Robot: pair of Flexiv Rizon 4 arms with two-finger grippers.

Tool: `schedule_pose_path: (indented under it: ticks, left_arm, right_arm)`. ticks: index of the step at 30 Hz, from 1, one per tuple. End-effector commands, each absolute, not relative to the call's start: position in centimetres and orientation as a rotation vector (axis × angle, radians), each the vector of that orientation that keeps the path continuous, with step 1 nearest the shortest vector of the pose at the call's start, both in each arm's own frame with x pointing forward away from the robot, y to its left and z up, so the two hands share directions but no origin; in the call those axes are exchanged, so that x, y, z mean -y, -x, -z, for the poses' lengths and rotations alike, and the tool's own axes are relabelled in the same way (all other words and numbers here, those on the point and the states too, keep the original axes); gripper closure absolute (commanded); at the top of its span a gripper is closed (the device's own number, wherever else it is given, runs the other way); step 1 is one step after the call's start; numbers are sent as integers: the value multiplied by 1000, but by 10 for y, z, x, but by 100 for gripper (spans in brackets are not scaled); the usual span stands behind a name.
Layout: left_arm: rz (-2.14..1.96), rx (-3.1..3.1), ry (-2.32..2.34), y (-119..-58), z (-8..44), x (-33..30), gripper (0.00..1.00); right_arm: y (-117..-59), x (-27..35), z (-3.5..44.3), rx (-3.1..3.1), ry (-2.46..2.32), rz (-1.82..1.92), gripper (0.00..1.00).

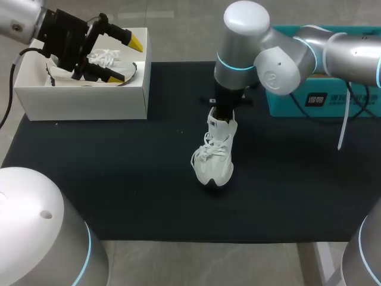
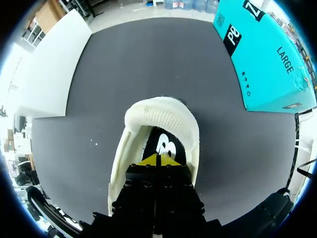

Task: Take the shoe out of the shoebox, open the shoe tongue, remove and reinsert the insole, then place the shoe into the shoebox

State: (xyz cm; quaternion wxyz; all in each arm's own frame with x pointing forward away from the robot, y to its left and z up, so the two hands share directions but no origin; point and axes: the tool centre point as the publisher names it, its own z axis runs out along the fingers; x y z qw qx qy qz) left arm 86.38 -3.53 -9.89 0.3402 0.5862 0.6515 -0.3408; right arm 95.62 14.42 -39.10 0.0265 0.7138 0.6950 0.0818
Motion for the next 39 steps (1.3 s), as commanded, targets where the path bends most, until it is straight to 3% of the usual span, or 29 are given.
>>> schedule_pose_path:
  ticks: [1, 8, 22, 39]
  left_arm:
    - [885, -1699, -1529, -864, 99, 35, 0]
    - [885, -1699, -1529, -864, 99, 35, 0]
    - [885, -1699, -1529, -864, 99, 35, 0]
    - [885, -1699, -1529, -864, 99, 35, 0]
  right_arm:
    - [-967, -147, 405, -2168, -2214, -231, 100]
    - [-972, -150, 429, -2198, -2254, -191, 100]
    - [-941, -160, 375, -2185, -2268, -226, 100]
    - [-939, -163, 362, -2159, -2267, -239, 100]
